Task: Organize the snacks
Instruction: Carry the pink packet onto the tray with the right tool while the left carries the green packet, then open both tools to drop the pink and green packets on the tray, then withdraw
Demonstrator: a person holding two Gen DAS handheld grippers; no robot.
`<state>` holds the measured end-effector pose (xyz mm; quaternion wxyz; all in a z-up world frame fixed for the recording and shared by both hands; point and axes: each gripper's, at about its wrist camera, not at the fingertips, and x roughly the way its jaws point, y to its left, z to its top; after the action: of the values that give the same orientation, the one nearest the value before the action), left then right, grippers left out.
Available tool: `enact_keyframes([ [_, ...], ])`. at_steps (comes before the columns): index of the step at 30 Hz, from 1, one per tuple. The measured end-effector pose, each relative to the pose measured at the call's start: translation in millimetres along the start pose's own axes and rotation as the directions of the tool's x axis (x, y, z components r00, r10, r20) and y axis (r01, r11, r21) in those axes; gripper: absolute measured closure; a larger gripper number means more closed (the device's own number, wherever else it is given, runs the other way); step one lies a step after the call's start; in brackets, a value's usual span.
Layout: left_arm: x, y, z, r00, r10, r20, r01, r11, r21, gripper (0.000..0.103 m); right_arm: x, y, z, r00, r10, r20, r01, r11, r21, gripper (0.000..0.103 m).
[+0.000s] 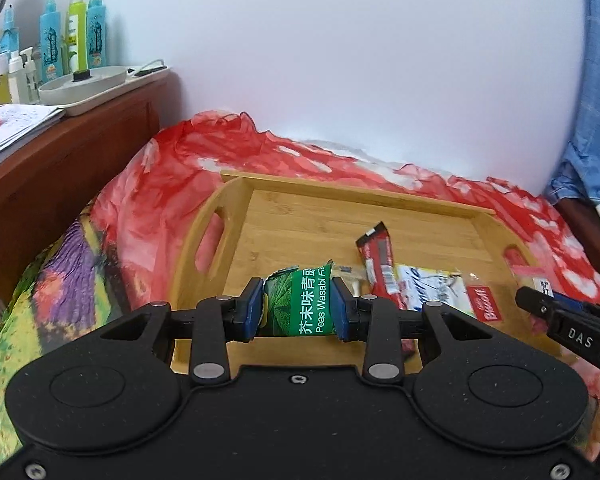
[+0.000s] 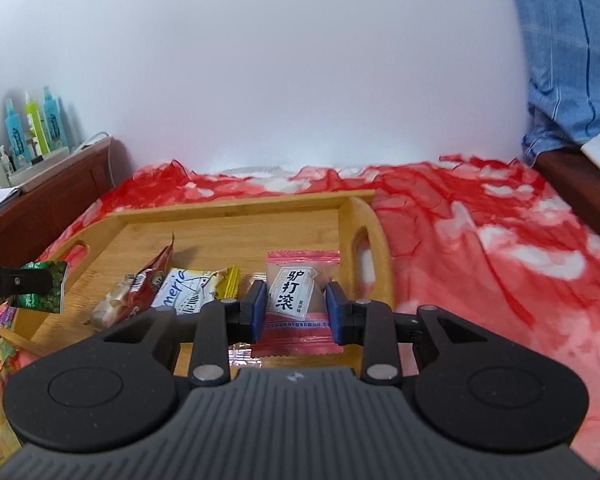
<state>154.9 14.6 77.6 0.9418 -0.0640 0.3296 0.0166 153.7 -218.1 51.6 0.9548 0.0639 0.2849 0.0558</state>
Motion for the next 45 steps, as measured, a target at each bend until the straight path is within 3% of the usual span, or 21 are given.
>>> enact_keyframes([
  [10,42,-1,-1,0.998,-0.008,-0.063,0.008,1.000,0.008,0.070,15,-6,-7,0.999,-0.005,-0.054,0.006,1.000,0.029,0.067],
  [27,46,-13,-4,0.993,-0.097,-0.074,0.102,0.992,0.073,0.068,19,-1,-11,0.998,0.026,-0.058,-0.025,1.000,0.010,0.066],
  [32,46,-18,-7,0.995,-0.073,-0.069,0.080,0.991,0.106,0.053,17,0,-12,0.999,0.023,-0.044,-0.023,1.000,0.006,0.057],
  [35,45,-21,-10,0.995,-0.073,-0.069,0.081,0.989,0.127,0.045,16,-1,-11,0.999,0.017,-0.033,-0.016,1.000,0.009,0.045],
  [39,38,-26,-14,0.997,-0.063,-0.052,0.071,0.985,0.156,0.026,10,-5,-8,1.000,0.014,-0.010,-0.013,1.000,0.028,0.039],
  [45,23,-29,-18,0.997,-0.075,-0.035,0.080,0.981,0.176,0.015,-2,-6,-5,0.999,0.018,0.033,-0.019,0.999,0.031,0.029],
])
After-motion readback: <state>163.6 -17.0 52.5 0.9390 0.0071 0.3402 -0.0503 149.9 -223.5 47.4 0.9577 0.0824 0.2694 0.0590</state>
